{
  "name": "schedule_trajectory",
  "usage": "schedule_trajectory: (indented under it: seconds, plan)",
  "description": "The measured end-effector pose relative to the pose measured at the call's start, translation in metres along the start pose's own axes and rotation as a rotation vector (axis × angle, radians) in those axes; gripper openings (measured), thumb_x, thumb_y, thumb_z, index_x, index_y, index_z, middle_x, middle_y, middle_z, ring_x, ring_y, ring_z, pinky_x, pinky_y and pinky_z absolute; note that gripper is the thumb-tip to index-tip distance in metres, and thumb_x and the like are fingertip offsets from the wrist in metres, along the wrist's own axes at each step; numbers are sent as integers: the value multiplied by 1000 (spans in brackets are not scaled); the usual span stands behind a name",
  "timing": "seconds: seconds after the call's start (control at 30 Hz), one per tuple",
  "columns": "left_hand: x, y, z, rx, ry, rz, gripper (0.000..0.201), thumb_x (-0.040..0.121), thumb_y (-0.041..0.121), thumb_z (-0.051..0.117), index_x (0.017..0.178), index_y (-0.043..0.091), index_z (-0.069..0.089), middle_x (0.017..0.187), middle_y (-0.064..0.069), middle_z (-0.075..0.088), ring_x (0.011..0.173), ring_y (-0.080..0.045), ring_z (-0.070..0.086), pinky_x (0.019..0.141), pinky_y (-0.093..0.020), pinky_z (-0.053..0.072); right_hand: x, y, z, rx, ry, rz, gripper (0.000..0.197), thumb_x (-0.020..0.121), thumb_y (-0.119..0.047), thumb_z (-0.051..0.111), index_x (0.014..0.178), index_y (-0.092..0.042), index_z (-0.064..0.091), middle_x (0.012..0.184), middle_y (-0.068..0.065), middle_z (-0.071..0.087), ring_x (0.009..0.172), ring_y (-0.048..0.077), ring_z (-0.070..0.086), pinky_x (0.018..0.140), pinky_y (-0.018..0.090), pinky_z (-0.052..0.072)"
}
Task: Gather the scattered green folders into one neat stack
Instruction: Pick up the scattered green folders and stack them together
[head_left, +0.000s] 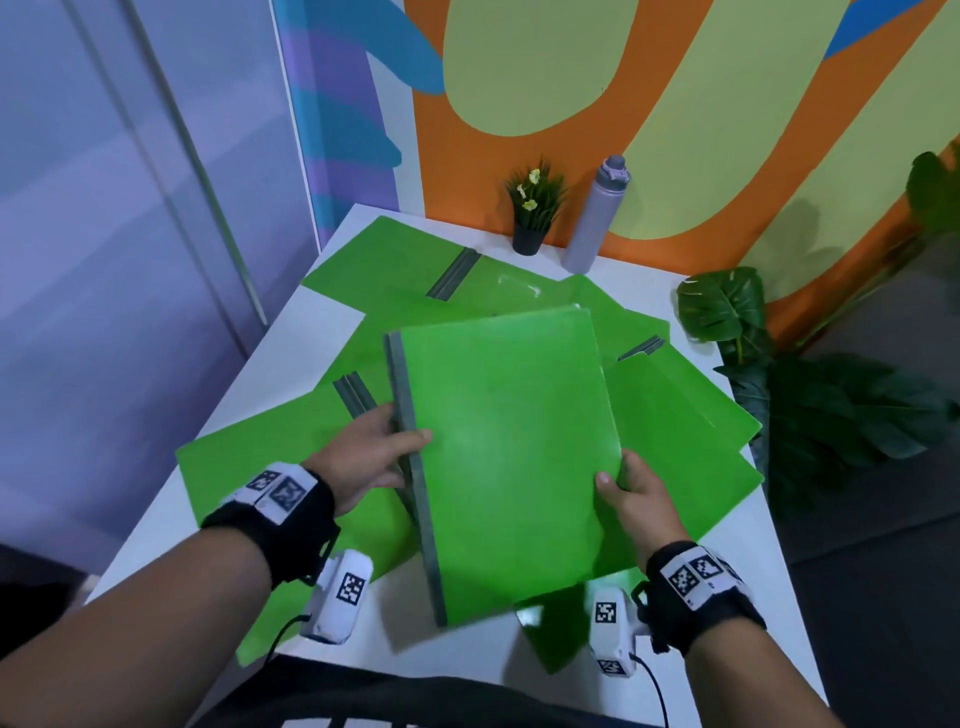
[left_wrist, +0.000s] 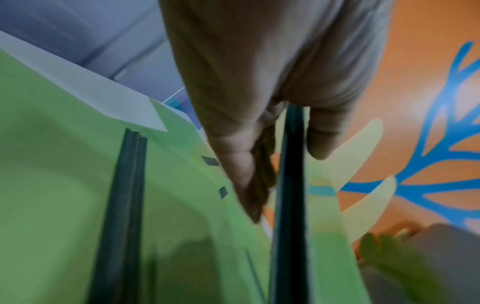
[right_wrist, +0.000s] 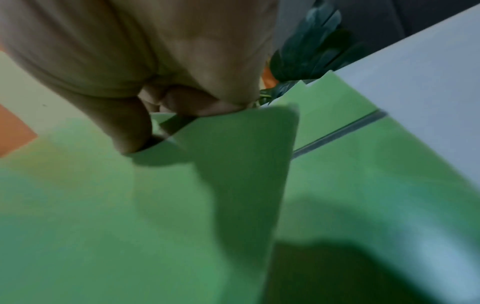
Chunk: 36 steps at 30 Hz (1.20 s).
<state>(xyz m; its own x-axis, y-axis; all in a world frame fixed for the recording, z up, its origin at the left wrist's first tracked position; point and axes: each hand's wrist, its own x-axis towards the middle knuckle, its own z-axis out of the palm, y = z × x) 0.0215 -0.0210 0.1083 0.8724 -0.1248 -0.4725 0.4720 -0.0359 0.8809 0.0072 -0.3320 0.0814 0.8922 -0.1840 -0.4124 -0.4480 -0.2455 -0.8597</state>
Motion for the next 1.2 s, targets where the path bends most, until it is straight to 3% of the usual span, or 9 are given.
schedule_trajectory:
  seconds: [0.17, 0.3, 0.4, 0.5, 0.6, 0.8, 0.9, 1.03, 1.2]
  plan:
    - [38, -56, -4, 807, 223, 9, 33, 93, 28, 54, 121, 11, 63, 125, -9, 63, 109, -26, 62, 90, -30, 47, 12, 47, -16, -346, 133, 137, 53, 93, -11, 55, 142, -6, 36, 143, 21, 46, 126, 36, 49, 107, 47, 39]
    - [62, -91, 2, 1072, 249, -167, 44, 89, 48, 50, 87, 8, 68, 120, -21, 61, 103, -32, 63, 92, -38, 52, 8, 89, -12, -575, 88, 211, 22, 89, -10, 58, 109, -3, 54, 106, 18, 64, 98, 28, 60, 91, 33, 47]
    - [69, -107, 7, 1112, 338, -257, 70, 84, 56, 55, 137, 12, 46, 149, -19, 34, 136, -38, 35, 109, -49, 38, -1, 105, -2, -663, 14, 239, 15, 90, -16, 60, 89, -9, 46, 89, 8, 56, 85, 23, 53, 79, 29, 43]
    - [67, -121, 2, 1149, 307, -253, 89, 75, 58, 65, 147, 19, 28, 156, -13, 22, 143, -38, 23, 108, -60, 36, -5, 107, 1, -633, 19, 240, 19, 90, -14, 60, 80, -14, 44, 81, 2, 52, 82, 21, 54, 77, 31, 43]
    - [55, -132, -7, 1154, 286, -239, 95, 69, 53, 74, 146, 18, 29, 155, -13, 25, 143, -37, 25, 109, -58, 37, -3, 102, -6, -604, 87, 211, 8, 89, -8, 58, 95, -4, 53, 94, 11, 59, 97, 31, 59, 84, 33, 46]
    - [19, -150, -35, 1183, 163, -244, 87, 67, 26, 80, 141, 25, 35, 156, -8, 22, 143, -33, 27, 109, -56, 38, 2, 92, -9, -526, 161, 175, 42, 92, -8, 51, 133, -3, 47, 132, 23, 56, 111, 34, 56, 103, 42, 40]
    - [17, -146, -37, 1114, 230, -267, 42, 87, 28, 57, 125, 12, 53, 155, -13, 26, 139, -34, 36, 109, -52, 40, 1, 88, -3, -579, 107, 194, 38, 93, -9, 50, 131, -4, 46, 126, 23, 58, 107, 34, 56, 99, 41, 42]
    - [19, -139, -19, 1188, 260, -367, 45, 84, 62, 46, 80, 18, 57, 153, -11, 26, 139, -35, 31, 106, -61, 37, -2, 89, 3, -584, 91, 194, 36, 92, -12, 53, 127, -4, 49, 125, 19, 59, 105, 31, 57, 99, 43, 43]
    - [22, -138, -5, 1134, 318, -316, 16, 89, 31, 55, 89, 16, 59, 155, -12, 20, 142, -37, 24, 107, -63, 35, -4, 89, 2, -554, 72, 193, 45, 93, -11, 52, 136, -4, 43, 139, 19, 51, 115, 33, 53, 104, 42, 39]
